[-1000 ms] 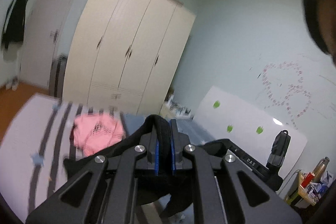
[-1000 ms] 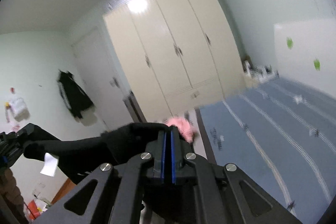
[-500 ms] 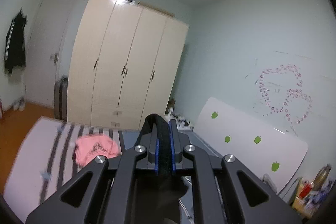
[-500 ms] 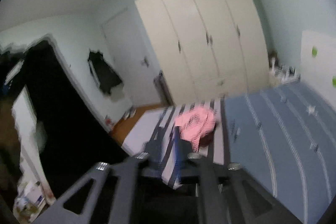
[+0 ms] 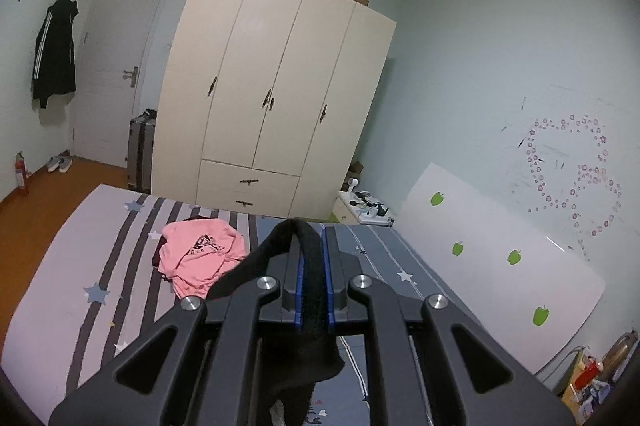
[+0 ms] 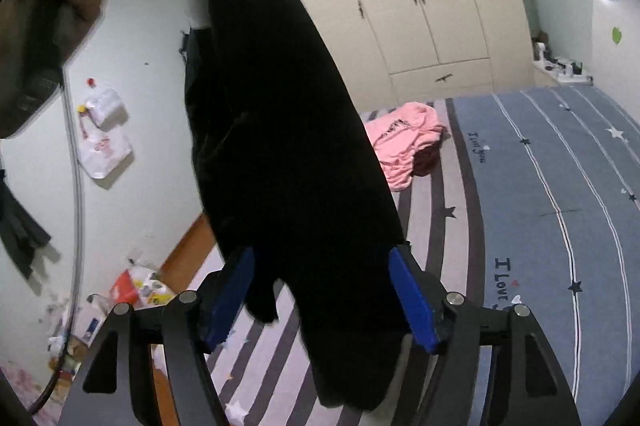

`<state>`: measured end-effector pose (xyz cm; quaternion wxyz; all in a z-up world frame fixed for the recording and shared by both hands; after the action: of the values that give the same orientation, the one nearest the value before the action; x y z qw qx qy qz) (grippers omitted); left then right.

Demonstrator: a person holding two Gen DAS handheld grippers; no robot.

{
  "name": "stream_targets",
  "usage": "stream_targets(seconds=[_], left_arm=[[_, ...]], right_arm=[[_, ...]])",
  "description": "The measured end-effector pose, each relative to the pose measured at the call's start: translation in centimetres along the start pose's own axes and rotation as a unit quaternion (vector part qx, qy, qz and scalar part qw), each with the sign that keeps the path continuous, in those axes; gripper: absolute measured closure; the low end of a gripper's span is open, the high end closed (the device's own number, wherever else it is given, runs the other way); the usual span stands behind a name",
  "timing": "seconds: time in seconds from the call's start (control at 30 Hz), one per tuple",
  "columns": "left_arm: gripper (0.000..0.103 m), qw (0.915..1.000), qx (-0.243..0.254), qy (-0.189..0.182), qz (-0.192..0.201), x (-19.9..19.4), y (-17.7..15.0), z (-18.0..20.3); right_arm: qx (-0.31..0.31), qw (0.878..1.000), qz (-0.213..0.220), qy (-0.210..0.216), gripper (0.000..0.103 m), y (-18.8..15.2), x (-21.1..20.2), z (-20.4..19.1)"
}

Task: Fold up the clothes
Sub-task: 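Raise the sweatshirt high with both grippers and shake it open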

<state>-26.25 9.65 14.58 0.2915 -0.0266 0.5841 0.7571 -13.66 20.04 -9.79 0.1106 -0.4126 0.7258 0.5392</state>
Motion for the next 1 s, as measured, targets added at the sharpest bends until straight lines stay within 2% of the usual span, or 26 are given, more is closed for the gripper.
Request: stream_targets(seconds=[0.13, 0.3, 0.37, 0.4, 0.43, 0.5, 0.6, 0.73, 0.83, 1.0], left_arm=[[0.097, 0.9999, -0.011, 0.001, 0.000, 0.7, 0.8, -0.6], [0.097, 1.0000, -0.009, 0.002, 0.001, 1.3, 1.0, -1.4], [0.097, 1.0000, -0.005, 0.004, -0.004, 1.5, 0.8, -1.7], [0.097, 1.0000, -0.003, 0.006, -0.007, 1.6, 0.8, -1.9], [0.097, 0.9999, -0.001, 0.007, -0.009, 1.7, 0.7, -2.1], [0.097, 0.9998, 0.011, 0.017, -0.008, 1.4, 0.8, -2.9], [0.097, 0.9983, 0.041, 0.040, -0.002, 0.3, 0.8, -4.2], [0.097, 0.9943, 0.090, 0.058, 0.005, -2.1, 1.3, -4.4], [0.097, 0.9895, 0.130, 0.052, 0.038, -6.2, 2.5, -2.5], [0.097, 0.9817, 0.162, 0.017, 0.099, -14.8, 5.9, 0.9]], right_arm=[[-0.013, 1.000, 0.006, -0.027, 0.036, 0.4, 3.0, -0.9], [0.020, 0.998, 0.015, -0.061, 0.039, 2.2, 7.0, 0.1], [0.026, 0.998, 0.017, -0.060, 0.058, 3.1, 8.3, 0.7], [0.026, 0.998, 0.016, -0.060, 0.084, 3.5, 8.9, 0.9], [0.025, 0.998, 0.014, -0.061, 0.100, 3.9, 9.5, 1.1], [0.031, 0.998, 0.010, -0.063, 0.100, 4.7, 9.6, 1.9], [0.070, 0.993, 0.027, -0.087, 0.101, 6.4, 7.1, 4.5], [0.092, 0.984, 0.090, -0.120, 0.101, 10.9, 1.2, 8.0], [0.057, 0.980, 0.140, -0.130, 0.101, 15.2, -4.6, 7.3], [-0.004, 0.972, 0.205, -0.114, 0.101, 20.8, -14.5, 3.3]])
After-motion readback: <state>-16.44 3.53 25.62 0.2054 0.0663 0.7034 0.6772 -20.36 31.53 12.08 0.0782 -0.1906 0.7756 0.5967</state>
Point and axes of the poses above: each gripper's, at about its wrist camera, not at the fingertips, and x roughly the way its jaws point, z to its right, y to its top, the point moved 2 cm from there along x, roughly the way its jaws point, and after that the axes turned 5 degrees about -z, right-handed, at the moved point
